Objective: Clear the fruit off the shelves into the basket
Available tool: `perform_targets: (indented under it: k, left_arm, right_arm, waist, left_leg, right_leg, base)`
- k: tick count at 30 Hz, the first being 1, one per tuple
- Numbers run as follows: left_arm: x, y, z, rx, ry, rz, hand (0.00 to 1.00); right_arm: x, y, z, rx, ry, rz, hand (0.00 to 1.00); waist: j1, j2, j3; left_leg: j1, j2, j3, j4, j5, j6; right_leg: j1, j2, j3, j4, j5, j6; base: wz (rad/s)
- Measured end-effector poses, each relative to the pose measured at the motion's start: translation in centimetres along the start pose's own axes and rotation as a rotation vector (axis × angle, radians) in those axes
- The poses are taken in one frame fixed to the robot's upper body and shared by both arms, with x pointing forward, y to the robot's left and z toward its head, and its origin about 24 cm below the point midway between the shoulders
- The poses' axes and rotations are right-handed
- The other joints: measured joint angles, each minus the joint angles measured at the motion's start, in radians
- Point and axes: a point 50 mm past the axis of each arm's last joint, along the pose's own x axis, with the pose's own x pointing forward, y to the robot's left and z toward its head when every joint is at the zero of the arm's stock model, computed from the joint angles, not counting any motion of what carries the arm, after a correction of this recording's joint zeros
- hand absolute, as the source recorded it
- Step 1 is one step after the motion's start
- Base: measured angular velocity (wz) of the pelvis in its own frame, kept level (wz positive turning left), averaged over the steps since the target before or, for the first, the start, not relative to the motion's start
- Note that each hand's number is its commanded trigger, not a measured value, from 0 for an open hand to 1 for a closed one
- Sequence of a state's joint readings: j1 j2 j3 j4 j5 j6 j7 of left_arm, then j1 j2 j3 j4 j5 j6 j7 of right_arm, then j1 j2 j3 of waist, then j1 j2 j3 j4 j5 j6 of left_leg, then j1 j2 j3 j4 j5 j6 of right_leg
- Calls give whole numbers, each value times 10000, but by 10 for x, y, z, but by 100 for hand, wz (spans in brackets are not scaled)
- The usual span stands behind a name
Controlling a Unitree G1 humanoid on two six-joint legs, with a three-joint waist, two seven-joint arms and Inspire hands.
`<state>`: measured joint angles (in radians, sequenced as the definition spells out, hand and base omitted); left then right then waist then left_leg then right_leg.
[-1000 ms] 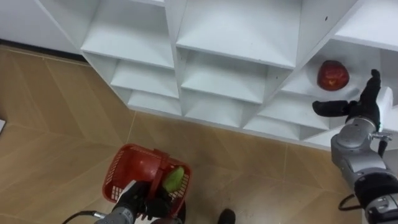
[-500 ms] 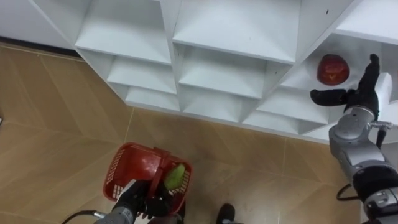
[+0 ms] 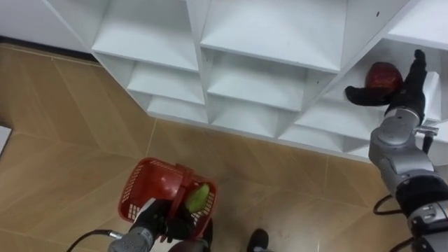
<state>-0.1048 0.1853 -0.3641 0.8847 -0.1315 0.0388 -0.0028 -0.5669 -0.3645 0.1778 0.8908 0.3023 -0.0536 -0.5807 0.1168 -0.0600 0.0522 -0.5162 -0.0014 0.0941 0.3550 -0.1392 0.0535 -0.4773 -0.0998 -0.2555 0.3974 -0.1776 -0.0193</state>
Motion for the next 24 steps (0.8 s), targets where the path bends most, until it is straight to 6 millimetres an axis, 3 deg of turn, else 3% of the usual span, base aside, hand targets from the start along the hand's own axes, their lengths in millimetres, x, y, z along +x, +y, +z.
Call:
perform_targets:
  k: [17,24]
  left_arm:
    - [0,-7,-5,-103,191,-91,100]
    - [0,-8,5,-157,-290,-182,100]
  right_arm:
    - [1,0,-7,677,526,451,0]
    - [3,-2,1,422,-3,372,0]
  waist:
    - [38,4,-3]
    - [46,-12,0]
  left_leg:
    - [6,-2,118,-18,5,7]
    - [-567,-67,117,361,11,18]
  right_leg:
    - [-176,-41,112,228,-6,5]
    - [-883,-233,112,944,-197,-60]
  base:
    - [-1]
    - [4]
